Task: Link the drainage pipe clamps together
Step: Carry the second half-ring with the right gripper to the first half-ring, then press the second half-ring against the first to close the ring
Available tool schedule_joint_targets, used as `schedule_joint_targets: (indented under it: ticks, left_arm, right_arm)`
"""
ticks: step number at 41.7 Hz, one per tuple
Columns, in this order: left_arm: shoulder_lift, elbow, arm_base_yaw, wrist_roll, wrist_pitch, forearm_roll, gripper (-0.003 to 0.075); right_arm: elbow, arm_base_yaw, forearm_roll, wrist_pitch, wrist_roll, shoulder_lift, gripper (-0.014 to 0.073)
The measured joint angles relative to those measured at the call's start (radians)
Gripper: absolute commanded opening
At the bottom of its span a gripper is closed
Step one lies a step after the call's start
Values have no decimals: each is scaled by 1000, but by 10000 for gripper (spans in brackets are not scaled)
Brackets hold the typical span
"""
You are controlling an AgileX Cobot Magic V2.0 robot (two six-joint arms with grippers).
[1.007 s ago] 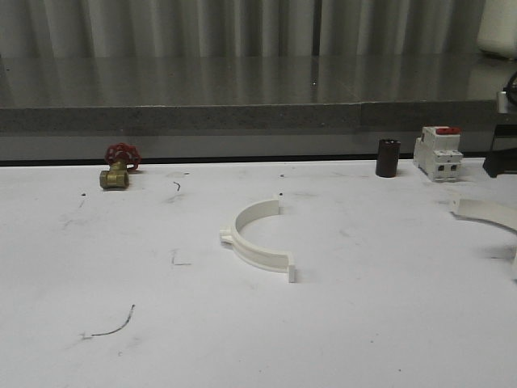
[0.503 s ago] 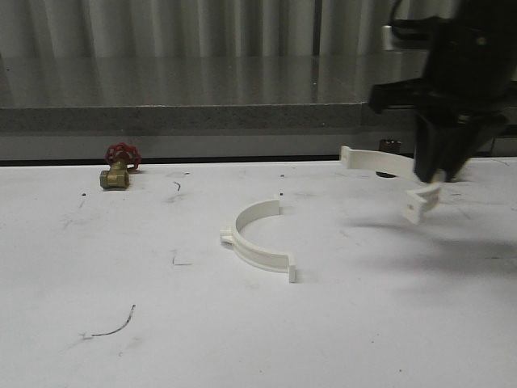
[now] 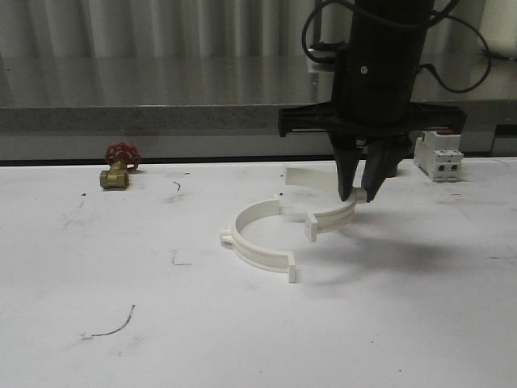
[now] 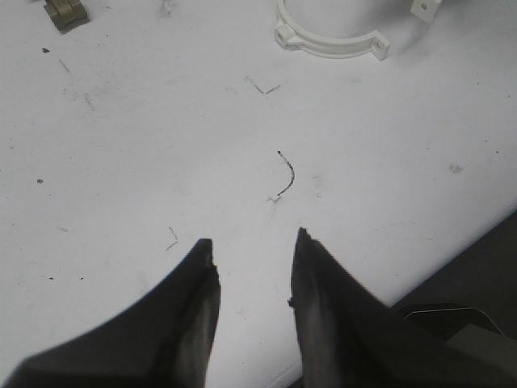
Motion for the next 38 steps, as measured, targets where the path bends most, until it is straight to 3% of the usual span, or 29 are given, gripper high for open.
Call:
schedule_joint_targets:
  ticks: [38]
  left_arm:
    - [0, 0, 0, 0, 0, 0, 221]
  right_arm:
    - [-2, 0, -53, -115, 17, 77, 138]
